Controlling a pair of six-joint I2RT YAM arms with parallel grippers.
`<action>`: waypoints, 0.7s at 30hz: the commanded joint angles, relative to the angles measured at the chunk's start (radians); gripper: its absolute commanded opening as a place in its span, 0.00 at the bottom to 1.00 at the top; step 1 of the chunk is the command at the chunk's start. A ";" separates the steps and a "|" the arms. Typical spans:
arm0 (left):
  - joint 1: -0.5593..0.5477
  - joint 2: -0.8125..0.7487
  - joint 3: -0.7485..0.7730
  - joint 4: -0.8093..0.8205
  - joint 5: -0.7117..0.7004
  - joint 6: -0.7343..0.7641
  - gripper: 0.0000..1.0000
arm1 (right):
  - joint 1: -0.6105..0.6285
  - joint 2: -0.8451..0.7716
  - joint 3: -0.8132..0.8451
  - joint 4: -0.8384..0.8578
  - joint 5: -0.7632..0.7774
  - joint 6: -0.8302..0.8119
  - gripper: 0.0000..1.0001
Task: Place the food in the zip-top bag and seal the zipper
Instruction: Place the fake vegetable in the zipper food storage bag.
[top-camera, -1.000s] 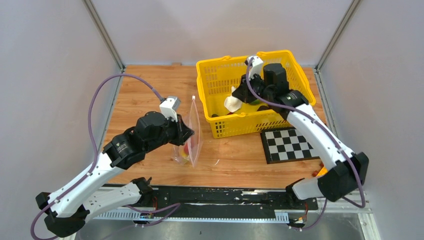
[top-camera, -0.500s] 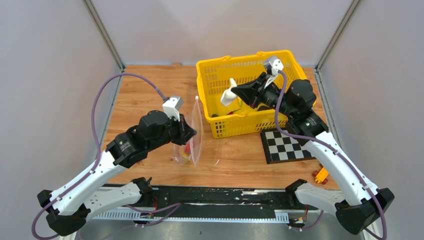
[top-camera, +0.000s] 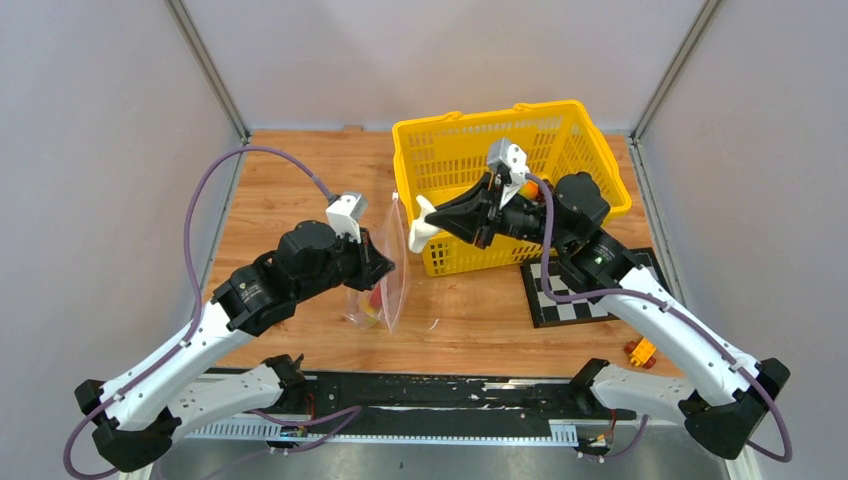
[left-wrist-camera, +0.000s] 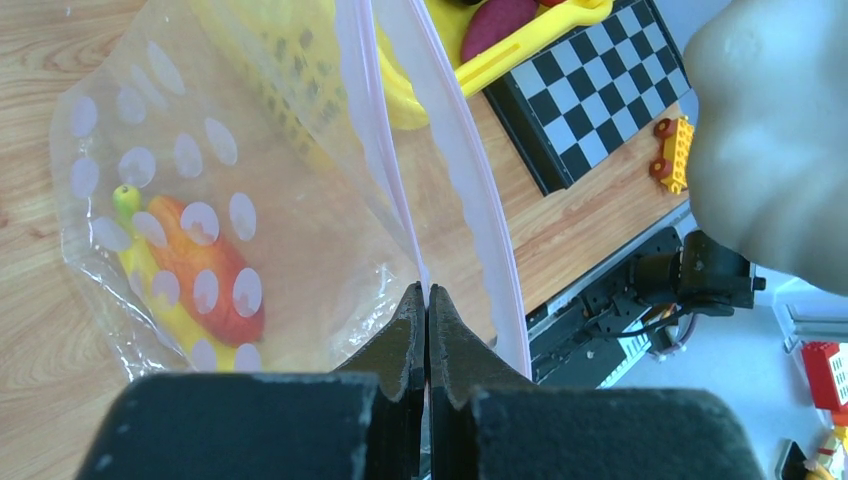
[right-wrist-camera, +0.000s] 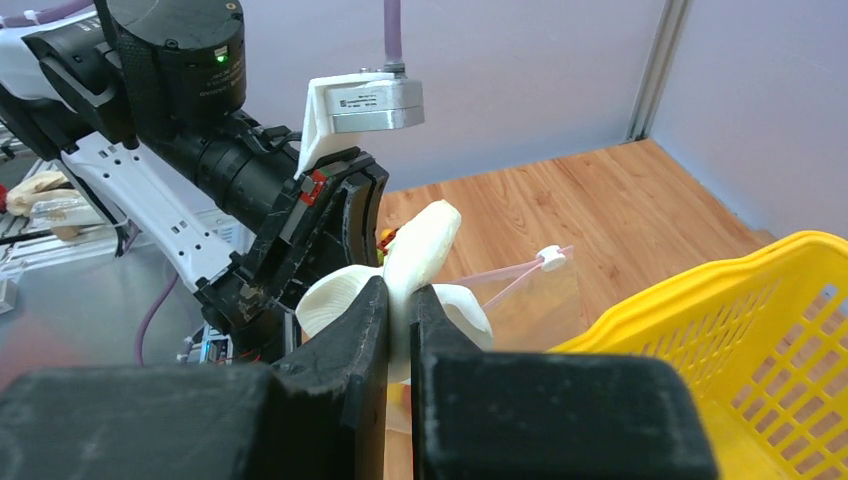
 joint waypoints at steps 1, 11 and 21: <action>-0.002 -0.016 -0.002 0.031 0.003 -0.007 0.00 | 0.004 0.006 0.034 0.041 0.031 -0.040 0.00; -0.002 -0.011 0.002 0.054 0.023 -0.017 0.00 | 0.127 0.086 0.038 0.111 -0.086 -0.041 0.00; -0.002 -0.042 0.003 0.058 0.046 -0.019 0.00 | 0.136 0.217 0.023 0.154 -0.054 -0.120 0.00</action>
